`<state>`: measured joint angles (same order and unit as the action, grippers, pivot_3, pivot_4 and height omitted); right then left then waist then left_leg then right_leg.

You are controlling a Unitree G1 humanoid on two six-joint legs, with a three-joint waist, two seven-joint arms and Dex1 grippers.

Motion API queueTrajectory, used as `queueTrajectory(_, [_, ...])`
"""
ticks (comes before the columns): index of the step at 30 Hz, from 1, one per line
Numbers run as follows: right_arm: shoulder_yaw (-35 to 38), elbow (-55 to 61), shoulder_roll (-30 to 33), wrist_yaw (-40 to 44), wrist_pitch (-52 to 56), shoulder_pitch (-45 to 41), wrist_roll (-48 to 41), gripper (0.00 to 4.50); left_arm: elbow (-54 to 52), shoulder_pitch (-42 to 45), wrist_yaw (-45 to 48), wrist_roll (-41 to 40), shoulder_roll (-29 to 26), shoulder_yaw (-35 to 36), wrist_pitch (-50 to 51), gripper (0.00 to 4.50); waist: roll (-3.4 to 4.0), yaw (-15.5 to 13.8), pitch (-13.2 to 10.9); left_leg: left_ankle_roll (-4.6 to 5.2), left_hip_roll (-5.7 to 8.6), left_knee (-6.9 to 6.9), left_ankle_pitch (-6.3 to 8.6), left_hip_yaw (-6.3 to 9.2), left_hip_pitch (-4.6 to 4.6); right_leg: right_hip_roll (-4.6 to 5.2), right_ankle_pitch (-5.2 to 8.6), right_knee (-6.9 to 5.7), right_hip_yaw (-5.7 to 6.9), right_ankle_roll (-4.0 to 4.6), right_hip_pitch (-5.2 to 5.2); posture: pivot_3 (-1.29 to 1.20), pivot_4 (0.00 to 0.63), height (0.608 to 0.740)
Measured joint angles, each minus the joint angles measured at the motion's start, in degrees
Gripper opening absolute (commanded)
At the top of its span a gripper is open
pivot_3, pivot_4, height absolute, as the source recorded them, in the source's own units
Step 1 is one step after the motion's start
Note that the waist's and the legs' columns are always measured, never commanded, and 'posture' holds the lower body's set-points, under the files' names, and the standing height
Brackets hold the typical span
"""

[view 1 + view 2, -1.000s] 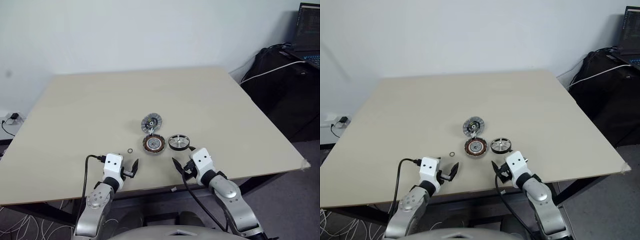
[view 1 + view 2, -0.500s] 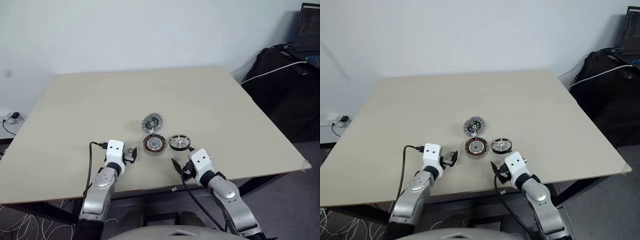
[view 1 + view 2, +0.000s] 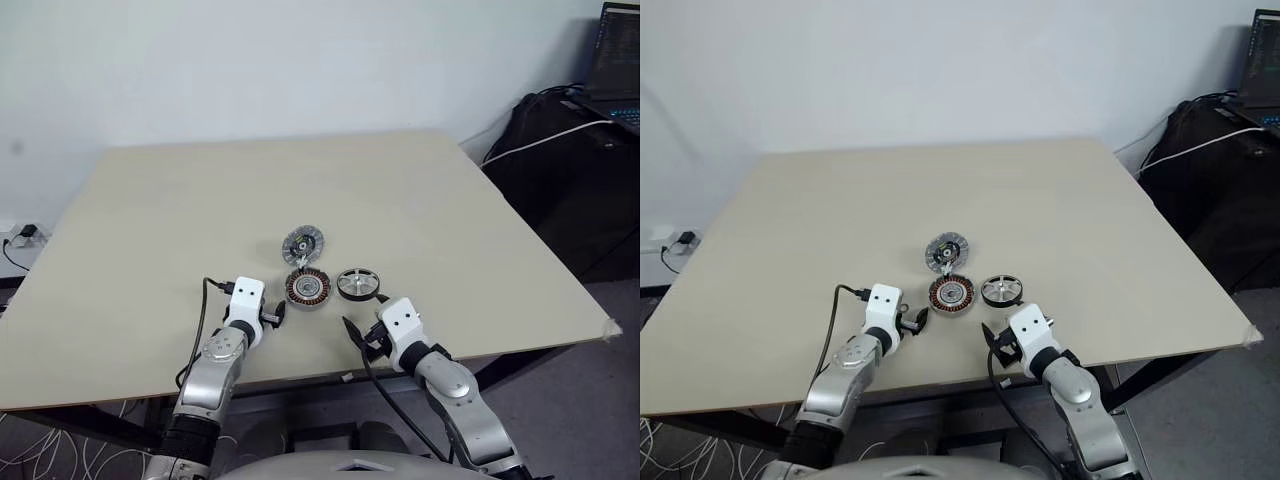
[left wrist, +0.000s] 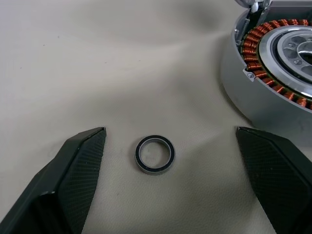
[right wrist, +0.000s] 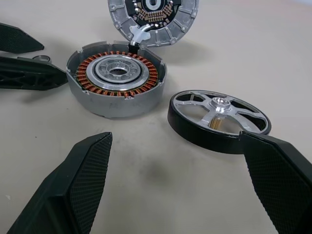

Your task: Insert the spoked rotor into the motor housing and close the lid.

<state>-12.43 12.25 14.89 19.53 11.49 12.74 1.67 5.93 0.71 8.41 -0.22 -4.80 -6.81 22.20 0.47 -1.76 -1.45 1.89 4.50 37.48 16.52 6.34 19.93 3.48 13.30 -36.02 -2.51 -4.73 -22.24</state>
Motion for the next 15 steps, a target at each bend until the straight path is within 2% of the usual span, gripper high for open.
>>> queueTrajectory(8, [0.00,0.13,0.00,0.01,0.08,-0.01,0.00,4.47,0.83,0.89,-0.11,-0.59,0.64,1.03,1.13,4.50,0.18,0.04,0.16,-0.04,0.00,0.00,-0.02,0.00,-0.06,0.00,-0.01,-0.02,0.00,-0.02,0.06,0.00,0.000,0.740])
queueTrajectory(11, [0.00,0.18,-0.01,0.00,0.12,-0.01,0.00,4.50,1.10,1.31,-0.33,-0.57,0.64,1.30,1.72,3.90,0.20,0.06,0.16,-0.06,-0.01,0.01,-0.03,0.00,-0.14,-0.01,0.00,-0.03,0.00,-0.03,0.15,0.00,0.000,0.740])
queueTrajectory(15, [0.02,0.42,-0.02,-0.06,0.30,-0.01,0.00,4.50,1.19,1.91,-0.90,0.30,0.09,1.16,2.61,2.58,0.19,0.07,0.16,-0.05,0.00,0.01,-0.03,0.00,-0.18,0.00,0.00,-0.02,0.00,-0.03,0.20,0.00,0.000,0.740])
